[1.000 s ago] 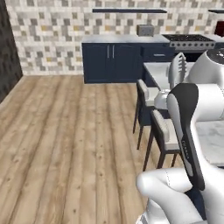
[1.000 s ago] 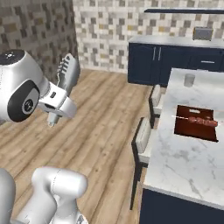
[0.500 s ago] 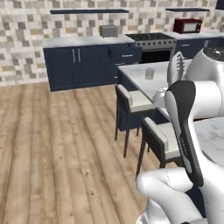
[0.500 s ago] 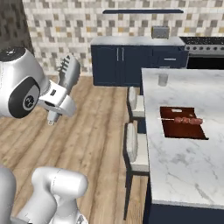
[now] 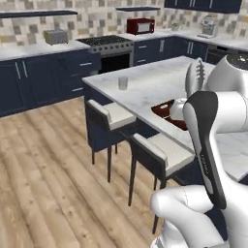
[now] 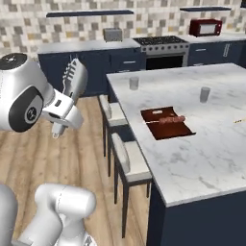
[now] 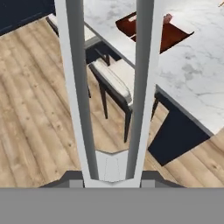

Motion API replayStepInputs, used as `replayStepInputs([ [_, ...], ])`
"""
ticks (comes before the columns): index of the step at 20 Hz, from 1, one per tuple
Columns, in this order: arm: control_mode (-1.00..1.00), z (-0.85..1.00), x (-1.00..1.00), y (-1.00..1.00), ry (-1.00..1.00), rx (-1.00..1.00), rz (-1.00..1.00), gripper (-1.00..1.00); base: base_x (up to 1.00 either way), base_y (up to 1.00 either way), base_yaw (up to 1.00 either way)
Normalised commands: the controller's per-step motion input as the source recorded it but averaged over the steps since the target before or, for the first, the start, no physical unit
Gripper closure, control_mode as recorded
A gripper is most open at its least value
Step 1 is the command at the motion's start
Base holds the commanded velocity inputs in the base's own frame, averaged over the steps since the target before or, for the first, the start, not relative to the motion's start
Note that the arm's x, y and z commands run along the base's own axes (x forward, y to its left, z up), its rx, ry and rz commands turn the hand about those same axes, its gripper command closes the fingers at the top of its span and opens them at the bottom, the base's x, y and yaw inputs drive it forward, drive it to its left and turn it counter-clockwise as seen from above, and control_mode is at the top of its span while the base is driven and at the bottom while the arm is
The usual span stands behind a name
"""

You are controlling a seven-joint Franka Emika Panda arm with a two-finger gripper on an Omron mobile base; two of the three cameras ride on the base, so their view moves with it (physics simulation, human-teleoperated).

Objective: Take the tongs from the drawer on the left and place them on the dining counter next to the tray containing the kebab skewer.

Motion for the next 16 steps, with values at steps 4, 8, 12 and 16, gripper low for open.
replayStepInputs([
  [4,1.00,0.00,0.00,0.00,0.00,0.00,0.00,1.00,0.19,0.50,-0.55],
  [8,1.00,0.00,0.00,0.00,0.00,0.00,0.00,1.00,0.21,0.46,-0.53],
  [12,1.00,0.00,0.00,0.00,0.00,0.00,0.00,1.00,0.31,0.49,-0.51],
  [16,1.00,0.00,0.00,0.00,0.00,0.00,0.00,1.00,0.26,0.42,-0.49],
])
